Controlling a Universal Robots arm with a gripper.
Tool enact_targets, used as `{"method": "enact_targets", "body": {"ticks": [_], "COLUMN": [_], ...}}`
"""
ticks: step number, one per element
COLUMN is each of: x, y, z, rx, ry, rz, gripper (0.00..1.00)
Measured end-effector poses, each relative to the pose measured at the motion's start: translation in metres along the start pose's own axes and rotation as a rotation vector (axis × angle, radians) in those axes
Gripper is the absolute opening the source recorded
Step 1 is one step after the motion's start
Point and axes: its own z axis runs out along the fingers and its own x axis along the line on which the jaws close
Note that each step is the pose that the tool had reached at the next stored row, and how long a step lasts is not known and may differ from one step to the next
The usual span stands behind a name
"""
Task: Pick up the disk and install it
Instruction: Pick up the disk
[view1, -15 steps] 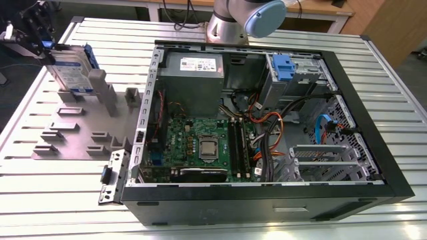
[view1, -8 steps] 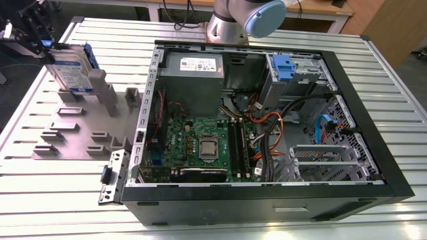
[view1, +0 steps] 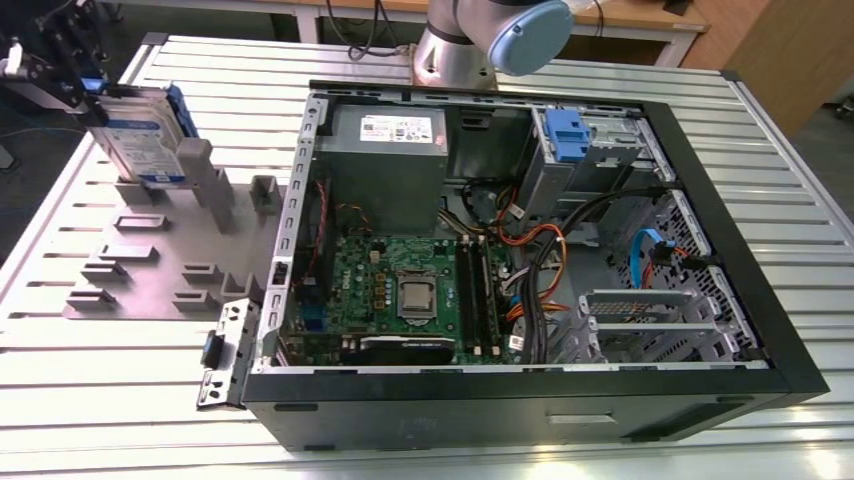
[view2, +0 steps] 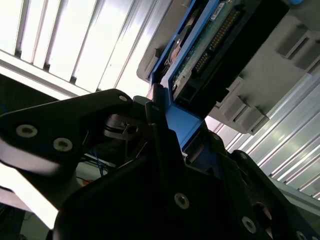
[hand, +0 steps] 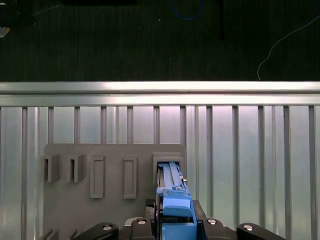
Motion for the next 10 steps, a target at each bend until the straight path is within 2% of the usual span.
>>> {"method": "enact_targets", "body": {"ticks": [10], "x": [-0.0001], "y": [0.0], "z": [-0.0045], "rx": [0.0001], "ry": [0.0008], "rz": [0.0], "gripper": [0.36]}}
